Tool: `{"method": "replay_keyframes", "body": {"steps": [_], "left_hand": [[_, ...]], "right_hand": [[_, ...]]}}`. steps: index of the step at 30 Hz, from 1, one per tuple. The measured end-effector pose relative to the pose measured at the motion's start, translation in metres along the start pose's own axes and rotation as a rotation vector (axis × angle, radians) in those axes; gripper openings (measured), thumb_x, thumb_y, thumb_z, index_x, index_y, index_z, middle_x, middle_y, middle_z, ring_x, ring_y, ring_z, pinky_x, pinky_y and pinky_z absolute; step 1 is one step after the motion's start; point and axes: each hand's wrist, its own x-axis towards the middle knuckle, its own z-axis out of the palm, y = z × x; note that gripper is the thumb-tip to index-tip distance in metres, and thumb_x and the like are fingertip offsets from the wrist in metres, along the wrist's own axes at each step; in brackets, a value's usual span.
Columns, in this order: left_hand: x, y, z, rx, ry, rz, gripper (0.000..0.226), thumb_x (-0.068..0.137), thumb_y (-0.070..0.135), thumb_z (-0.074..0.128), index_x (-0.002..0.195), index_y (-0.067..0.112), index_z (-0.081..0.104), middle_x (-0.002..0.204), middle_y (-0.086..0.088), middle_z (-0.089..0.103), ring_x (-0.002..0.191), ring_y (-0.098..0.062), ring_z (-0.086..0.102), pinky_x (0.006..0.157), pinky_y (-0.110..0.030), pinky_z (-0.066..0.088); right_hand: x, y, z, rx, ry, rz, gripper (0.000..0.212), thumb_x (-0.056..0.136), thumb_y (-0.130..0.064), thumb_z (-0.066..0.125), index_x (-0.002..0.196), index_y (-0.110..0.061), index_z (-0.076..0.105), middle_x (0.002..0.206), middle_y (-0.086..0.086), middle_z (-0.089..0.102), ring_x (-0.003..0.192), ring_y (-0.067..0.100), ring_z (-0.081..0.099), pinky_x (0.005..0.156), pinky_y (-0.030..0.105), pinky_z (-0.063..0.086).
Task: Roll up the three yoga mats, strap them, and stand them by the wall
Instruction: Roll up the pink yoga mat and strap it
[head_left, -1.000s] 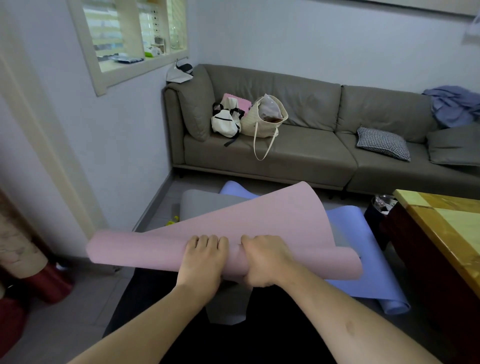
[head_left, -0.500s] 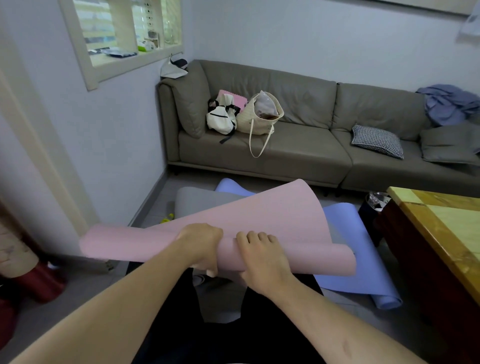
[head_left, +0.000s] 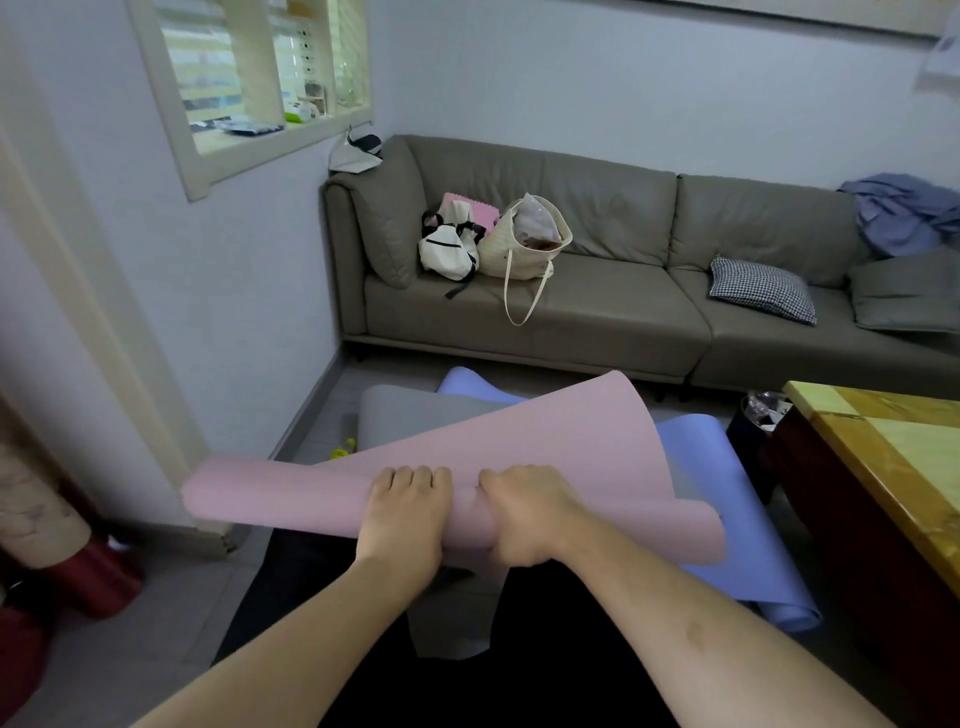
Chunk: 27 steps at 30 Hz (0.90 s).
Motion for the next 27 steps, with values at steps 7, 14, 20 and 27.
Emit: {"method": "replay_keyframes", "body": {"steps": [7,14,20,27], "left_hand": [[0.018,-0.011,-0.033,-0.009,-0.233,0.081,0.063,0.069,0.043,0.085,0.117,0.023,0.05,0.114,-0.001,0.067,0.104,-0.026,0.065,0.081,-0.037,0.042],[0.028,-0.013,-0.049,-0.016,-0.427,0.124,0.059,0.058,0.045,0.088,0.105,0.02,0.061,0.089,0.0,0.066,0.082,-0.023,0.066,0.07,-0.031,0.054],[0.037,-0.013,-0.065,-0.041,-0.608,0.103,0.056,0.06,0.049,0.089,0.101,0.019,0.065,0.089,0.001,0.067,0.08,-0.02,0.065,0.067,-0.029,0.052],[0.035,-0.018,-0.062,-0.105,-0.633,0.131,0.059,0.056,0.051,0.09,0.101,0.019,0.069,0.091,0.0,0.07,0.082,-0.02,0.067,0.074,-0.031,0.057]], "right_hand": [[-0.004,0.001,-0.001,0.074,-0.04,0.041,0.06,0.067,-0.047,0.081,0.115,-0.024,0.053,0.105,0.0,0.065,0.091,0.029,0.065,0.069,0.034,0.042],[-0.024,-0.01,0.038,-0.074,0.238,-0.017,0.07,0.063,-0.058,0.082,0.11,-0.02,0.047,0.098,0.002,0.065,0.084,0.03,0.066,0.067,0.041,0.046],[-0.018,-0.01,0.029,-0.023,0.231,-0.016,0.063,0.068,-0.054,0.079,0.109,-0.022,0.043,0.1,0.003,0.064,0.088,0.032,0.066,0.07,0.042,0.048],[-0.025,-0.014,0.03,-0.042,0.198,0.012,0.059,0.066,-0.045,0.078,0.109,-0.02,0.046,0.102,0.003,0.065,0.089,0.032,0.066,0.069,0.041,0.044]]}}
